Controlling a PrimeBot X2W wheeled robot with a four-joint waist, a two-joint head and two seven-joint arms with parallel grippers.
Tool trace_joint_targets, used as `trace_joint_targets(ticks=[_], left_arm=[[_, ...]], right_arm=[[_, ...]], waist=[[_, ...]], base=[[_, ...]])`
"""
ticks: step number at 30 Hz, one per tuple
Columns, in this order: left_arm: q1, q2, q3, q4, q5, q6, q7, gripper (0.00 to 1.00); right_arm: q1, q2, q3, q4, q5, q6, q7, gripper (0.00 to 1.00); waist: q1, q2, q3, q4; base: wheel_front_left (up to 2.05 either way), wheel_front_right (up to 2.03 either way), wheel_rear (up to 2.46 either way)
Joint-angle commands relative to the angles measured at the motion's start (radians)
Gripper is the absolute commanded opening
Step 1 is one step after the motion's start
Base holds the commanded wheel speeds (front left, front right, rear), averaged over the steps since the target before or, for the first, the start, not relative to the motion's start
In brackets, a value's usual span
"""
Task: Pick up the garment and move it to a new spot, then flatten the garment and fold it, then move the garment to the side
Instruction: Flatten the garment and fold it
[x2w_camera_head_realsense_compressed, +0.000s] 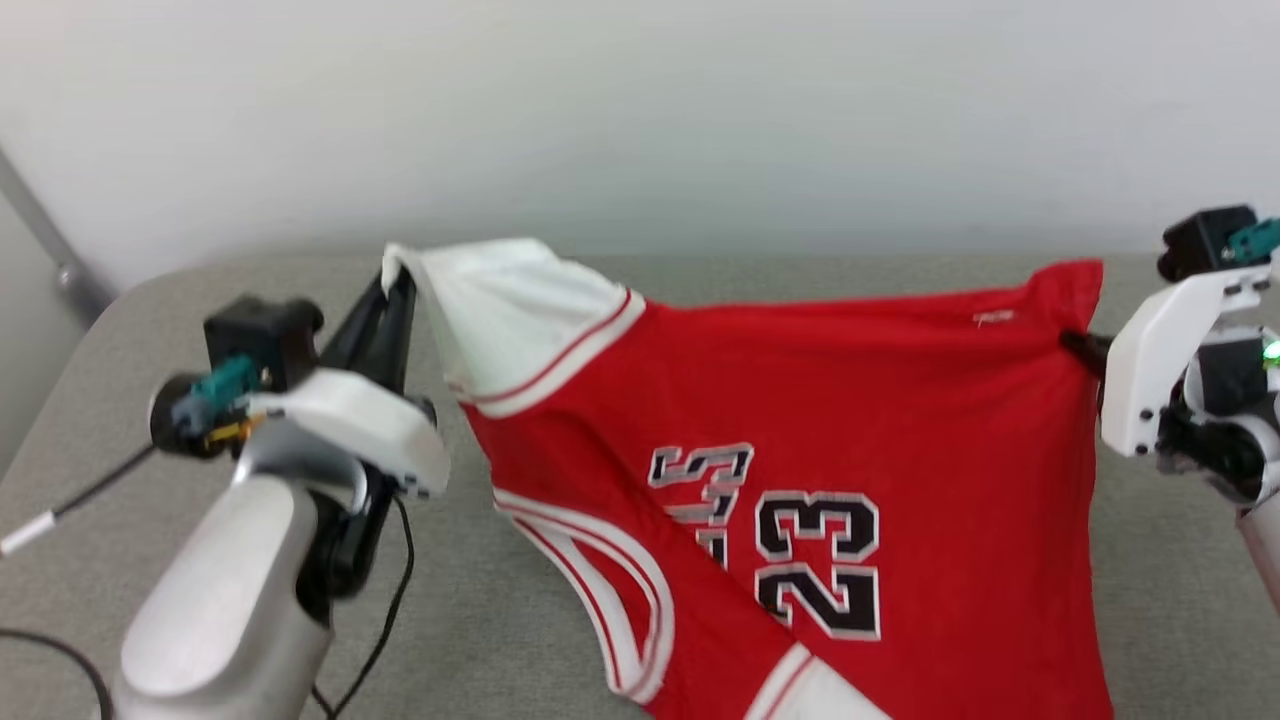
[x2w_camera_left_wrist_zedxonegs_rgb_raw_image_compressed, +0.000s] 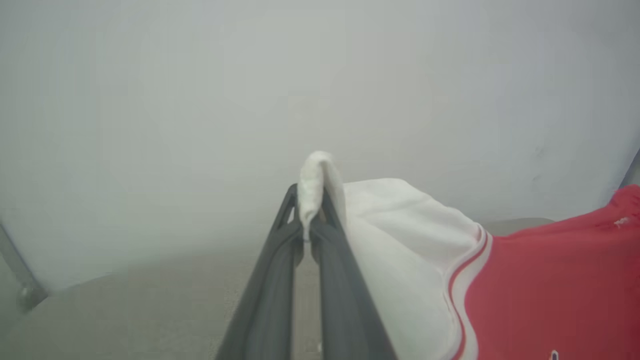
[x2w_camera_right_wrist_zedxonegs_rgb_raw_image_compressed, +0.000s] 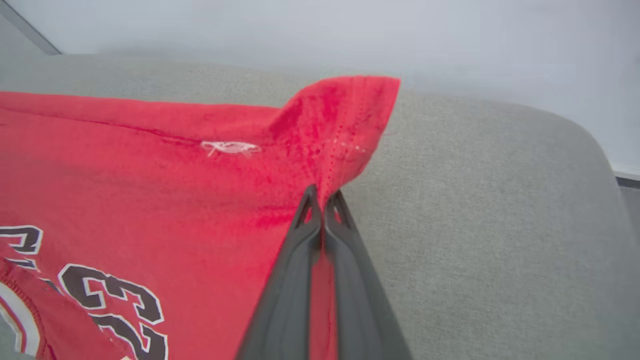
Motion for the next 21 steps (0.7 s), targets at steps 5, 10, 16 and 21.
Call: trace_joint_targets(ticks=[5,10,16,21], left_arm=[[-0.199,-0.020,-0.001,0.151,0.020,-0.039,-0.011,0.00],[-0.370,-0.040,-0.008,0.309,0.035,-0.086,-0.049,0.00],[-0.638,-0.040,-0.003,0.473,0.073,-0.113,-0.098,0.00],[-0.833,-0.020,-0.005,0.545,0.114,-0.128,-0.132,0.00]], right_arm=[[-0.092,0.031,-0.036,0.035,-0.060,0.000,-0.053,0.00],[-0.174,0.049,-0.062,0.058,-0.072,-0.001,-0.064,0.00],[-0.331,0.049,-0.089,0.049,-0.115,-0.001,-0.132,0.00],[-0.467,0.054,-0.105,0.050,-0.133,-0.001,-0.190,0.00]], waist=[[0.0002,0.0000,-0.008,-0.038],[0.0002,0.0000,0.009,-0.053],[0.0002,0.0000,0.120,-0.065],[0.0002,0.0000,0.225,-0.074]], base=[[0.00,0.00,0.00],[0.00,0.00,0.00],[0.00,0.00,0.00],[0.00,0.00,0.00]])
